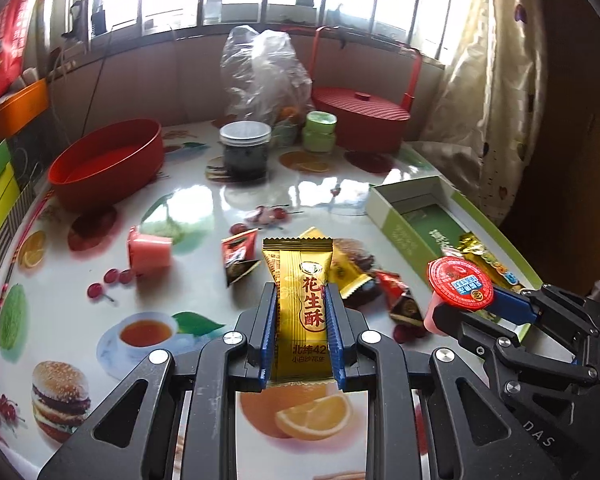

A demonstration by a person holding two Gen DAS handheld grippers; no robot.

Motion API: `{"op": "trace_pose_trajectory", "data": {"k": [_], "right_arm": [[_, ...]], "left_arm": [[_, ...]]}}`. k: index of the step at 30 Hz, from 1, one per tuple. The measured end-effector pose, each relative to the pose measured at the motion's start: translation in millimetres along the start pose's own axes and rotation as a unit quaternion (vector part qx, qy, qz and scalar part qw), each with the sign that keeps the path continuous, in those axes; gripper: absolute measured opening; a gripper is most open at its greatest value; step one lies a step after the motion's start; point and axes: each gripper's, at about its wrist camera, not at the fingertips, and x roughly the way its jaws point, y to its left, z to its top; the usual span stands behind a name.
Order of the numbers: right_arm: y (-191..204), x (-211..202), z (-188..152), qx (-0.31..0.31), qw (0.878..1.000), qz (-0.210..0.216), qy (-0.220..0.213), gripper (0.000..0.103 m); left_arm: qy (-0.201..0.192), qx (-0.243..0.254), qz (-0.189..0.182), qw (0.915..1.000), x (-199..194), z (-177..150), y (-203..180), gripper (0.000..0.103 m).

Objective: Organize snacks
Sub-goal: 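Carry the bar and jelly cup over the green box with both tools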

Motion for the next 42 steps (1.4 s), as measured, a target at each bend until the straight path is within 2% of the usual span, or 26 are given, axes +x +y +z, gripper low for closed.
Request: {"op": "trace_pose_trajectory", "data": {"k": [11,23,33,42], "right_arm": [[-34,-26,-10,0.035,0.999,-0.035,-0.016,0.03],[-77,-40,-30,0.072,0.994,-0.079,-0.009,0.03],[-95,-34,-43,0.084,0.992,-0.094,0.012,0.03],[-99,-34,-47,0.088,0.992,-0.094,0.014,0.03]], "left_arm": [[0.005,0.022,-0.05,0.9985,11,10,-42,0.024],[0.016,0.044,-0.092,0.9946,30,21,-87,0.024],[0.041,0.052,-0.105,0.9923,56,23,-110,0.024],[0.052,0.062,-0.111,0.9906,69,24,-123,0.024]]}}
